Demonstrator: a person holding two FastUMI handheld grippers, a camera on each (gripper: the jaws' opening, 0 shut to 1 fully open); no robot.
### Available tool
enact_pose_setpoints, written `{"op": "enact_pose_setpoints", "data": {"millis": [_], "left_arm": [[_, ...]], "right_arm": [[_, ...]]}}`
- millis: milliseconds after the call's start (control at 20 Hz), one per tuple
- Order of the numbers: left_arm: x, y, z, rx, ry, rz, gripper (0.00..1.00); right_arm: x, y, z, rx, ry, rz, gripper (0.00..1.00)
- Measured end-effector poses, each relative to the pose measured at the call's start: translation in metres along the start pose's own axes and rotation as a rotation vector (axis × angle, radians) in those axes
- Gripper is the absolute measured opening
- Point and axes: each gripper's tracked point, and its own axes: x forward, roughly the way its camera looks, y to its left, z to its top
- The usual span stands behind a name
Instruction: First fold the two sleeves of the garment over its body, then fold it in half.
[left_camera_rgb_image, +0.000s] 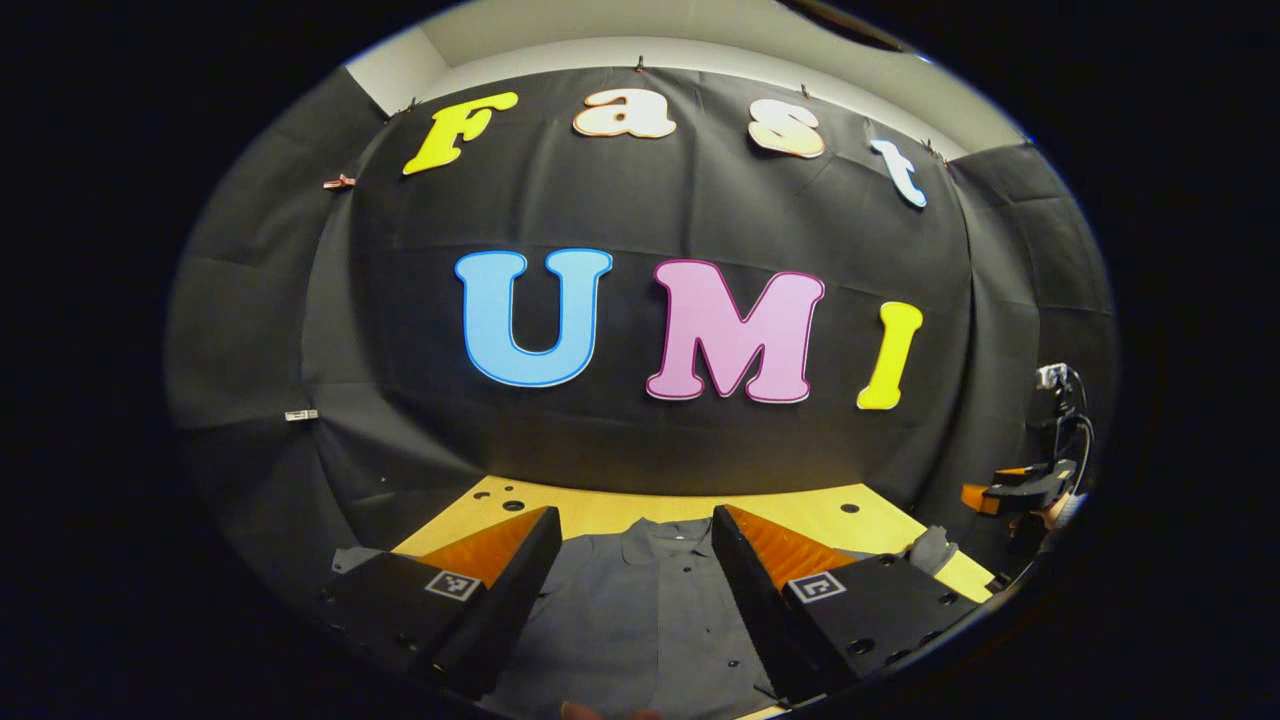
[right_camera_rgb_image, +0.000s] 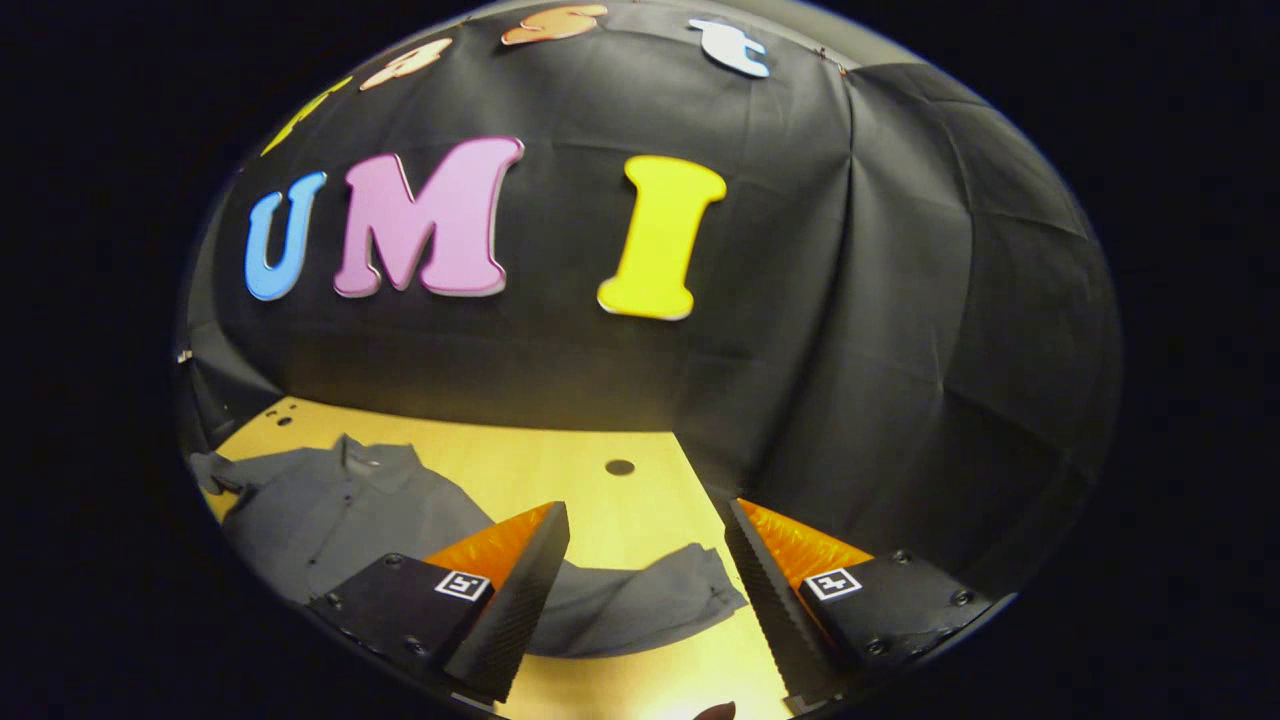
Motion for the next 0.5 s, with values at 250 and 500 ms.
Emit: {"op": "enact_pose_setpoints", "data": {"millis": [250,500], "left_arm": [[-0.003,-0.014,-0.007,0.015,0.035,0.056,0.95],[-0.009,-0.022,-0.013,0.048,0.058,0.102,0.96]], "right_arm": [[0.071,-0.024,-0.078,0.057,0.164,0.002,0.98],[0.111,-0.047,-0.134,0.091,0.283,0.007,0.98]]}}
